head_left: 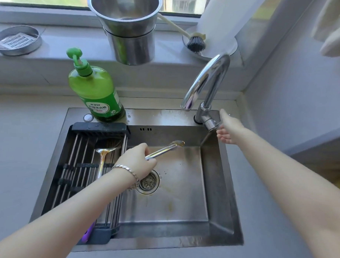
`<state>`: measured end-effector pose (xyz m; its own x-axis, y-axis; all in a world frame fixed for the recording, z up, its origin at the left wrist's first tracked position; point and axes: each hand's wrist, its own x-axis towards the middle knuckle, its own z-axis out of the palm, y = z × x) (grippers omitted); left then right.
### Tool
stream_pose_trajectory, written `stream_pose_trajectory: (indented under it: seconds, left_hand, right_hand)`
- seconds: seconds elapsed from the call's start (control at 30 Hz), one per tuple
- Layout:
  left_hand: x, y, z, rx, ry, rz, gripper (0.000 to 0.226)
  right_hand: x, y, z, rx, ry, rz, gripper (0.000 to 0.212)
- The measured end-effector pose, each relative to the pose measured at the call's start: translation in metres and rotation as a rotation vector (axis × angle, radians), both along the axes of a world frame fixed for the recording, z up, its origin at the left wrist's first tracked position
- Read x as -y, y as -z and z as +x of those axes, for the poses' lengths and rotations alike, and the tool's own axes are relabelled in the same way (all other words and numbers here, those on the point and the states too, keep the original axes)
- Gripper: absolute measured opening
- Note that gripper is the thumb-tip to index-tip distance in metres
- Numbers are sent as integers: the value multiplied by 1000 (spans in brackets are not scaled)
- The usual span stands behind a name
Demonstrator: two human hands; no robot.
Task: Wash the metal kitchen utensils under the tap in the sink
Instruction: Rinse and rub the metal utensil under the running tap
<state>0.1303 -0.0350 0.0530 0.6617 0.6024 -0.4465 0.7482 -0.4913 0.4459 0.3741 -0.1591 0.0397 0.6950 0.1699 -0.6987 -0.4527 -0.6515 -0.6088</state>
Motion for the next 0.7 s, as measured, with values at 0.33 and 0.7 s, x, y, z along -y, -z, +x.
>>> stream_pose_trajectory:
  seconds: [0.33,0.7]
  left_hand:
    - [0,1,14,111,-54,75,5]
    - [6,-18,8,224,-57,179,18]
  right_hand:
    - [-19,34,29,0,111,-99,47]
    - [-12,66,36,61,172,-76,48]
